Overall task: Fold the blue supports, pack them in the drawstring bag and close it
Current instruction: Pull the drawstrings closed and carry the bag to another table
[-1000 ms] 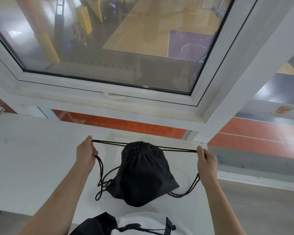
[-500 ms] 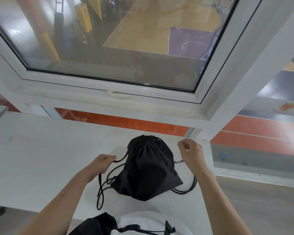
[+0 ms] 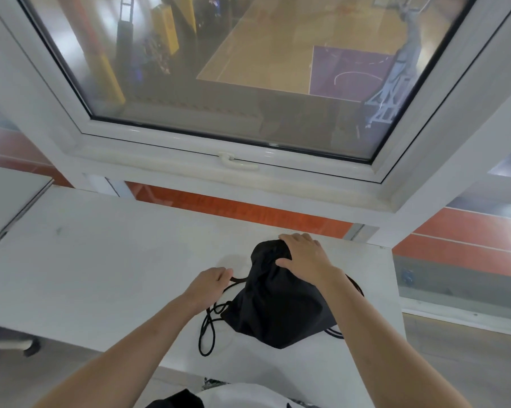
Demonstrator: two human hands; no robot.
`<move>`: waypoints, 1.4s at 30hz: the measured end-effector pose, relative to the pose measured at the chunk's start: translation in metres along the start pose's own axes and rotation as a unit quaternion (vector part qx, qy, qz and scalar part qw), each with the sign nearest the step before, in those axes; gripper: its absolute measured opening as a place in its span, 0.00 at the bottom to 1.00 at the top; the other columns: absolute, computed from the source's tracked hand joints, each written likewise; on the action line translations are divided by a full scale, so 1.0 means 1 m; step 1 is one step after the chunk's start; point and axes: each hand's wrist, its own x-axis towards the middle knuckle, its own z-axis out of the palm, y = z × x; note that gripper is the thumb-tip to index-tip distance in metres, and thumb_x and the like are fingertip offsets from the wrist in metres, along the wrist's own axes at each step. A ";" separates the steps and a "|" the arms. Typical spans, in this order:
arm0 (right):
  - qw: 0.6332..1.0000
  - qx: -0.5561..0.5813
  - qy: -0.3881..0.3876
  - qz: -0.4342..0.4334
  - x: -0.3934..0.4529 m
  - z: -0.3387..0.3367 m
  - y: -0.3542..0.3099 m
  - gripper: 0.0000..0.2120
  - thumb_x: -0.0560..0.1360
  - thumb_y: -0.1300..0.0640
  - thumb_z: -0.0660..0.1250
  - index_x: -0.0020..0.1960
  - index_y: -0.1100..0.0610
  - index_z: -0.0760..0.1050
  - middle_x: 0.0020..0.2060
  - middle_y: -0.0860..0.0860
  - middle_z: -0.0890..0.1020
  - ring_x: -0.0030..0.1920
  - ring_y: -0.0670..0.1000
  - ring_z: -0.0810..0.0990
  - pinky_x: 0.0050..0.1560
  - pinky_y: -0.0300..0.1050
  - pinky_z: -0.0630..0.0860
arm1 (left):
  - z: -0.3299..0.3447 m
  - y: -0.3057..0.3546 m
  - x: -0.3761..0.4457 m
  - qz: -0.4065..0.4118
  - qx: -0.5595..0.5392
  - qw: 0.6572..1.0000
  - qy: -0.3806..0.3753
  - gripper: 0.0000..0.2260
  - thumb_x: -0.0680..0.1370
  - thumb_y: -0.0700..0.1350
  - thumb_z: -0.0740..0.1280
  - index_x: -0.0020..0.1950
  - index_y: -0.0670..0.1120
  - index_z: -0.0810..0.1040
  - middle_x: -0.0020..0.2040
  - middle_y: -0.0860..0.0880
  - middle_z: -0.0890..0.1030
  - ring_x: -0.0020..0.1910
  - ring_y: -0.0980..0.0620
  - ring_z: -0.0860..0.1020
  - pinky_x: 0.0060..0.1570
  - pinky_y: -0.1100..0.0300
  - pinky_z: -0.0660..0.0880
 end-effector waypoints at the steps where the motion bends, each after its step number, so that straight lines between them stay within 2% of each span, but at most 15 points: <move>1: 1.000 -0.005 0.006 0.001 -0.003 0.002 0.000 0.32 0.80 0.40 0.65 0.79 0.50 0.62 0.74 0.51 0.71 0.74 0.57 0.67 0.73 0.58 0.65 | 0.003 -0.001 0.000 0.010 0.024 1.000 0.006 0.19 0.86 0.53 0.54 0.39 0.46 0.66 0.37 0.48 0.71 0.39 0.48 0.72 0.45 0.53 0.71; 3: 1.000 -0.014 0.009 -0.005 -0.011 0.004 -0.002 0.31 0.80 0.40 0.65 0.78 0.51 0.64 0.72 0.52 0.72 0.72 0.57 0.68 0.72 0.57 0.67 | 0.012 -0.004 -0.003 0.021 0.043 0.999 0.020 0.15 0.86 0.50 0.55 0.40 0.50 0.67 0.40 0.50 0.70 0.40 0.50 0.70 0.40 0.57 0.68; 4: 1.000 -0.013 0.011 -0.009 -0.016 0.004 -0.002 0.31 0.80 0.40 0.65 0.78 0.52 0.65 0.71 0.52 0.72 0.71 0.57 0.69 0.72 0.56 0.67 | 0.017 -0.007 -0.005 0.020 0.047 0.998 0.032 0.12 0.86 0.51 0.55 0.44 0.51 0.71 0.45 0.50 0.72 0.42 0.51 0.72 0.42 0.58 0.70; 6: 1.000 0.010 0.012 -0.014 -0.027 0.004 -0.004 0.30 0.80 0.41 0.67 0.76 0.53 0.66 0.70 0.52 0.72 0.70 0.56 0.69 0.71 0.55 0.69 | 0.028 -0.011 -0.011 0.014 0.075 0.996 0.055 0.13 0.86 0.52 0.55 0.62 0.50 0.76 0.59 0.49 0.74 0.55 0.49 0.76 0.55 0.55 0.75; 8: 0.999 0.030 0.008 -0.027 -0.037 0.004 -0.005 0.28 0.80 0.43 0.67 0.75 0.54 0.67 0.69 0.52 0.72 0.69 0.56 0.69 0.70 0.55 0.70 | 0.038 -0.011 -0.019 0.004 0.103 0.990 0.093 0.17 0.86 0.53 0.55 0.73 0.49 0.72 0.70 0.48 0.71 0.66 0.46 0.74 0.62 0.51 0.75; 13: 0.994 0.075 0.002 -0.084 -0.066 0.004 -0.012 0.26 0.82 0.46 0.66 0.76 0.55 0.67 0.69 0.54 0.72 0.71 0.57 0.68 0.72 0.53 0.68 | 0.056 0.004 -0.064 -0.030 0.167 0.971 0.165 0.21 0.87 0.54 0.53 0.78 0.49 0.66 0.78 0.47 0.66 0.75 0.44 0.68 0.68 0.47 0.72; 15: 0.989 0.083 0.018 -0.124 -0.076 -0.002 -0.025 0.25 0.83 0.46 0.65 0.75 0.55 0.67 0.70 0.54 0.73 0.71 0.57 0.68 0.72 0.53 0.67 | 0.056 0.006 -0.090 -0.050 0.186 0.961 0.201 0.21 0.87 0.54 0.54 0.79 0.49 0.65 0.79 0.47 0.66 0.76 0.45 0.67 0.69 0.47 0.70; 18: 0.973 0.105 0.045 -0.201 -0.091 -0.014 -0.055 0.22 0.82 0.44 0.66 0.71 0.54 0.71 0.65 0.52 0.77 0.67 0.56 0.71 0.69 0.53 0.70 | 0.050 0.001 -0.137 -0.088 0.186 0.946 0.251 0.21 0.86 0.54 0.55 0.79 0.49 0.66 0.79 0.47 0.66 0.76 0.44 0.67 0.69 0.46 0.70; 22: 0.943 0.141 0.033 -0.299 -0.115 -0.028 -0.111 0.19 0.79 0.40 0.67 0.65 0.49 0.75 0.58 0.46 0.79 0.62 0.52 0.73 0.62 0.49 0.72 | 0.041 -0.015 -0.205 -0.149 0.165 0.924 0.311 0.22 0.87 0.54 0.54 0.79 0.49 0.65 0.80 0.48 0.66 0.78 0.45 0.66 0.70 0.45 0.69; 25: 0.920 0.151 0.039 -0.360 -0.139 -0.039 -0.163 0.21 0.79 0.40 0.68 0.67 0.50 0.75 0.59 0.47 0.80 0.62 0.51 0.73 0.64 0.49 0.72 | 0.030 -0.026 -0.259 -0.200 0.149 0.903 0.351 0.23 0.86 0.55 0.52 0.79 0.48 0.66 0.80 0.49 0.67 0.78 0.47 0.66 0.68 0.46 0.71; 28: 0.892 0.159 0.021 -0.422 -0.171 -0.045 -0.224 0.19 0.79 0.43 0.69 0.66 0.50 0.76 0.59 0.48 0.80 0.60 0.50 0.74 0.62 0.46 0.70 | 0.023 -0.048 -0.320 -0.236 0.128 0.873 0.406 0.21 0.85 0.54 0.52 0.73 0.47 0.71 0.73 0.49 0.74 0.73 0.45 0.72 0.61 0.47 0.75; 30: 0.874 0.180 0.010 -0.451 -0.187 -0.044 -0.258 0.19 0.79 0.44 0.70 0.67 0.51 0.76 0.59 0.47 0.80 0.61 0.49 0.73 0.61 0.44 0.68 | 0.019 -0.064 -0.355 -0.253 0.113 0.858 0.432 0.19 0.86 0.52 0.56 0.74 0.48 0.72 0.73 0.48 0.74 0.73 0.45 0.71 0.64 0.46 0.74; 35: 0.819 0.163 -0.044 -0.549 -0.251 -0.004 -0.384 0.21 0.79 0.44 0.70 0.70 0.48 0.75 0.61 0.43 0.78 0.61 0.44 0.70 0.63 0.42 0.68 | 0.028 -0.141 -0.483 -0.352 0.082 0.803 0.474 0.21 0.86 0.54 0.54 0.77 0.49 0.68 0.77 0.47 0.71 0.75 0.44 0.69 0.67 0.45 0.72; 38: 0.785 0.142 -0.062 -0.600 -0.297 0.031 -0.464 0.22 0.78 0.43 0.70 0.70 0.48 0.74 0.61 0.44 0.78 0.63 0.46 0.72 0.66 0.46 0.70 | 0.041 -0.188 -0.566 -0.414 0.065 0.768 0.484 0.22 0.86 0.55 0.54 0.78 0.50 0.66 0.77 0.47 0.70 0.73 0.43 0.71 0.65 0.44 0.73; 42: 0.742 0.098 -0.091 -0.658 -0.378 0.085 -0.568 0.20 0.80 0.45 0.70 0.69 0.50 0.75 0.61 0.47 0.79 0.63 0.49 0.71 0.62 0.45 0.68 | 0.070 -0.253 -0.692 -0.481 0.055 0.728 0.485 0.21 0.87 0.55 0.52 0.77 0.48 0.65 0.74 0.48 0.71 0.70 0.44 0.73 0.61 0.46 0.74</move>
